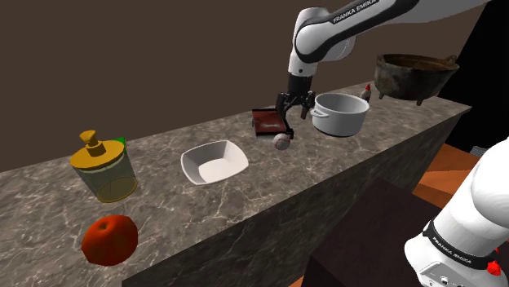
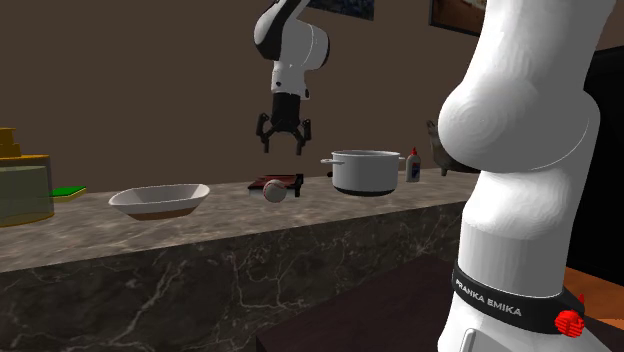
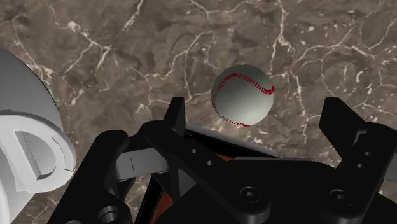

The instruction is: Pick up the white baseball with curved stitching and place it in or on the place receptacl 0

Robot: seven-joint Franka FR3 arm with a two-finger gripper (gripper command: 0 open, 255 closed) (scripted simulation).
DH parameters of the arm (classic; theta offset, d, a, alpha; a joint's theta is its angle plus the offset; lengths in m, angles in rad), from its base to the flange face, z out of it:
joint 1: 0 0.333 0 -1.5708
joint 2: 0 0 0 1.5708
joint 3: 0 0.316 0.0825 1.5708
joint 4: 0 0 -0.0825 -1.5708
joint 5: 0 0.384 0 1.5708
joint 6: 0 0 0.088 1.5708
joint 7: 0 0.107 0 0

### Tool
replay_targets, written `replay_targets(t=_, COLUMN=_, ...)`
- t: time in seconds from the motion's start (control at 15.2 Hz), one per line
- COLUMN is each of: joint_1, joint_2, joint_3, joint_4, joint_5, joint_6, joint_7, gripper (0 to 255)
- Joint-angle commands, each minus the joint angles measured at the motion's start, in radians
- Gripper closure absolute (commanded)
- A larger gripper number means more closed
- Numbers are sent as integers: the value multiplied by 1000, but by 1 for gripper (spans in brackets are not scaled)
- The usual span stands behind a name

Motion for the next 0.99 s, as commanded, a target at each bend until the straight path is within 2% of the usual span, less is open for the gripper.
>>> replay_targets(t=0.0, joint_1=3, joint_2=85, joint_3=4, joint_4=41, joint_5=12, joint_6=31, joint_7=19, gripper=0)
replay_targets(t=0.26, joint_1=2, joint_2=236, joint_3=3, joint_4=132, joint_5=35, joint_6=66, joint_7=39, gripper=0)
replay_targets(t=0.73, joint_1=9, joint_2=281, joint_3=8, joint_4=92, joint_5=41, joint_6=151, joint_7=36, gripper=0)
replay_targets(t=0.92, joint_1=9, joint_2=285, joint_3=9, joint_4=90, joint_5=41, joint_6=158, joint_7=36, gripper=0)
